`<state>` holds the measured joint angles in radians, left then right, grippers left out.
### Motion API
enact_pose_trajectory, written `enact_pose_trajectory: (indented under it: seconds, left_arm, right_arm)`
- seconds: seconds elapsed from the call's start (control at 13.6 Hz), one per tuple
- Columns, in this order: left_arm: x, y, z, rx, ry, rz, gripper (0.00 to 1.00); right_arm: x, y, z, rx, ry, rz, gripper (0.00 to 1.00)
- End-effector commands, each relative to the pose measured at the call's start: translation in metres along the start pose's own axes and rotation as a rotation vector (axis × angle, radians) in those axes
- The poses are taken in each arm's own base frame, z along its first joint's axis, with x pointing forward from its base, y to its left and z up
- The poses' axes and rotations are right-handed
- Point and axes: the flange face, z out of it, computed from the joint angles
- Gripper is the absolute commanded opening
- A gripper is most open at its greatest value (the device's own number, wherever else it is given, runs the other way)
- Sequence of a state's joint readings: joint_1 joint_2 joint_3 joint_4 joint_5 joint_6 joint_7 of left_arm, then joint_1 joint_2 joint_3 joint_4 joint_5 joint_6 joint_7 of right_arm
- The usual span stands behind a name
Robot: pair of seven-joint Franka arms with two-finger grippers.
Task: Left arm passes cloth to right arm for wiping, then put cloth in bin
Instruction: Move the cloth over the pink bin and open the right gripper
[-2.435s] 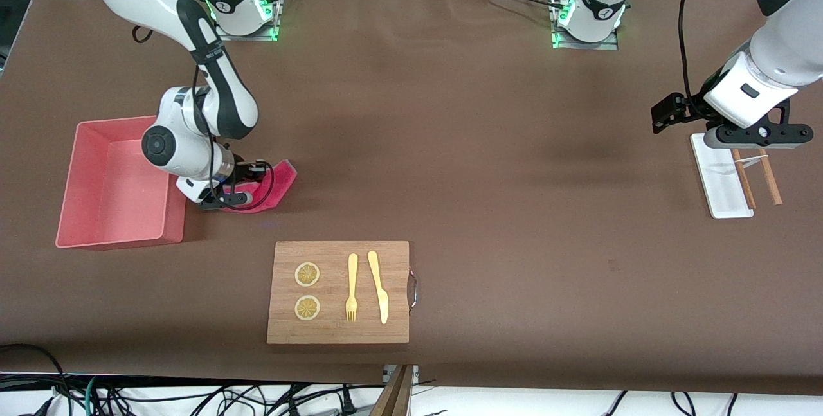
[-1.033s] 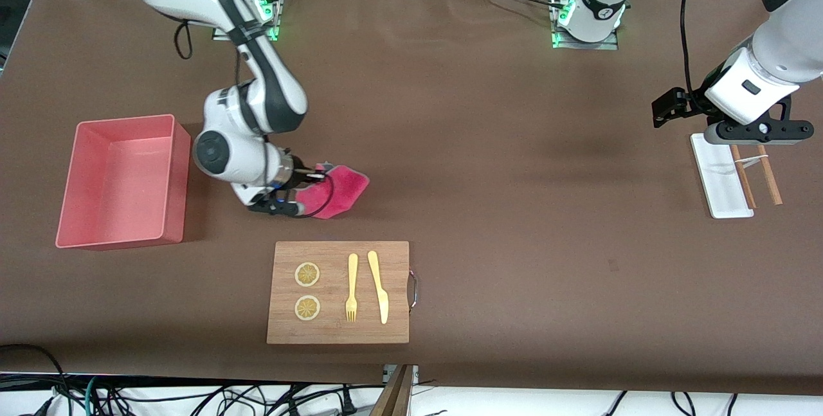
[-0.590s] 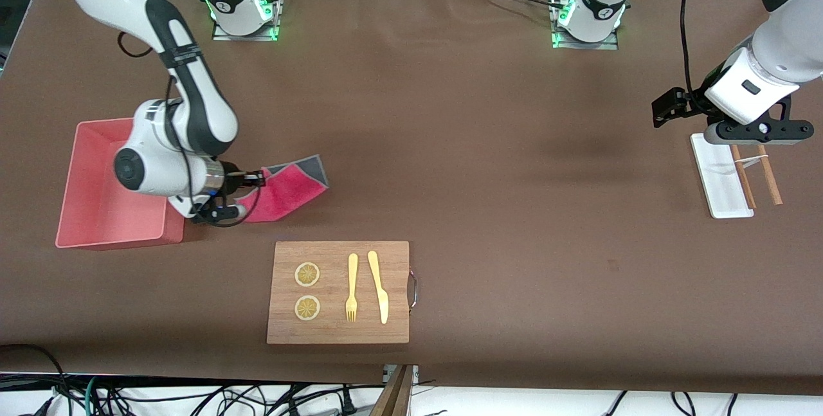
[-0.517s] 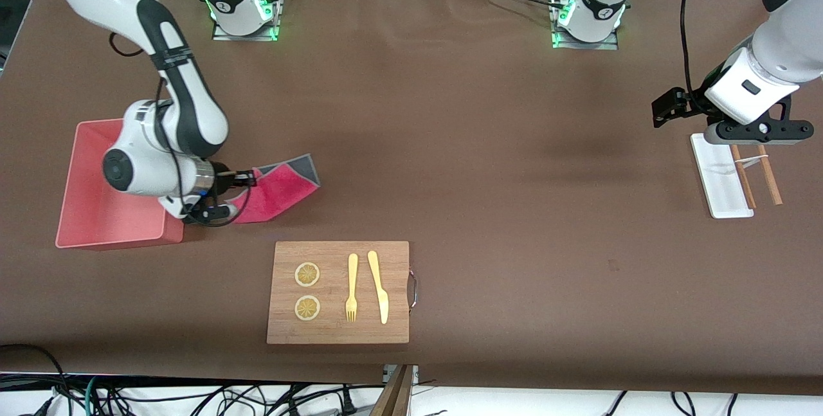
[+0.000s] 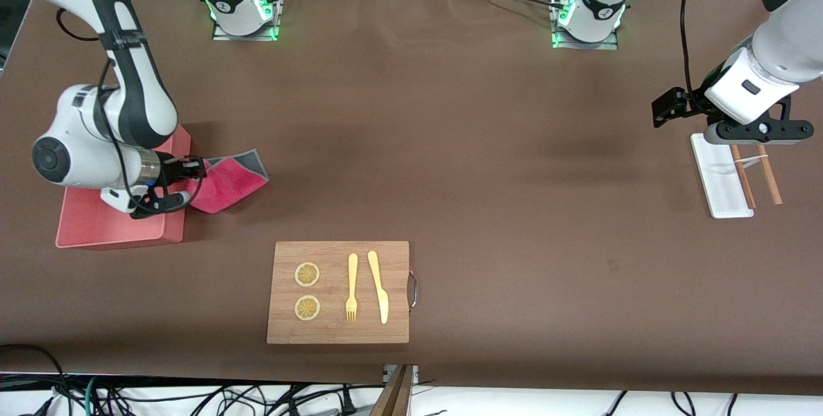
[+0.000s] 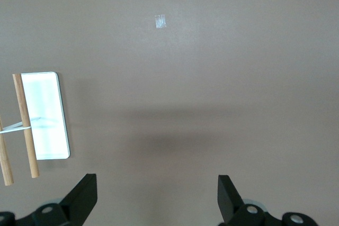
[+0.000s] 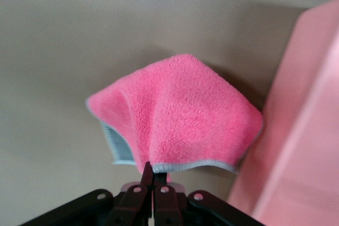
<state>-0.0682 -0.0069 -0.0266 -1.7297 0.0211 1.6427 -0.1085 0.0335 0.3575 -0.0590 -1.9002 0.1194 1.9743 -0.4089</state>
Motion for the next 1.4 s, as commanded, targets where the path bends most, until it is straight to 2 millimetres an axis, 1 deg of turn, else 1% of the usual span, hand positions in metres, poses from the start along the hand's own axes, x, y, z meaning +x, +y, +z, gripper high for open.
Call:
enact_pose_trajectory:
  seconds: [0.0,0.07,0.15,0.22,0.3,0.44,0.52,0.59,0.66,0.89,1.11,1.33]
  left_arm:
    - [-0.004,0.002,-0.007,-0.022,-0.003,0.021,1.0]
    - [-0.004,0.002,-0.007,-0.022,-0.003,0.02,1.0]
    - [-0.004,0.002,-0.007,-0.022,-0.003,0.021,1.0]
    - [-0.004,0.002,-0.007,-0.022,-0.003,0.021,1.0]
    - [-0.004,0.002,-0.007,-0.022,-0.01,0.021,1.0]
    - [-0.003,0.001,-0.007,-0.022,-0.007,0.021,1.0]
    - [-0.003,0.001,-0.006,-0.024,-0.008,0.021,1.0]
    - [-0.003,0.001,-0.006,-0.025,-0.01,0.021,1.0]
    - [-0.003,0.001,-0.006,-0.03,-0.01,0.019,1.0]
    - [-0.003,0.003,-0.006,-0.037,-0.013,0.021,1.0]
    - [-0.003,0.003,-0.006,-0.037,-0.011,0.021,1.0]
    - [-0.003,0.003,-0.006,-0.037,-0.013,0.021,1.0]
  right_arm:
    - [-0.023,0.005,-0.053,-0.029,-0.038,-0.038,0.0]
    - [-0.032,0.006,-0.071,-0.036,-0.049,-0.036,0.0]
    - [-0.043,0.011,-0.09,-0.046,-0.032,-0.029,0.0]
    - [-0.053,0.015,-0.105,-0.056,-0.023,-0.035,0.0]
    - [-0.066,0.023,-0.117,-0.062,-0.021,-0.035,0.0]
    - [-0.088,0.043,-0.136,-0.074,-0.007,-0.042,0.0]
    - [-0.099,0.055,-0.143,-0.077,-0.001,-0.056,0.0]
    - [-0.105,0.067,-0.143,-0.09,-0.008,-0.077,0.0]
    - [-0.11,0.075,-0.143,-0.1,-0.012,-0.096,0.0]
    - [-0.116,0.098,-0.131,-0.119,-0.029,-0.1,0.0]
    - [-0.106,0.108,-0.101,-0.119,-0.038,-0.098,0.0]
    - [-0.088,0.117,-0.066,-0.116,-0.048,-0.086,0.0]
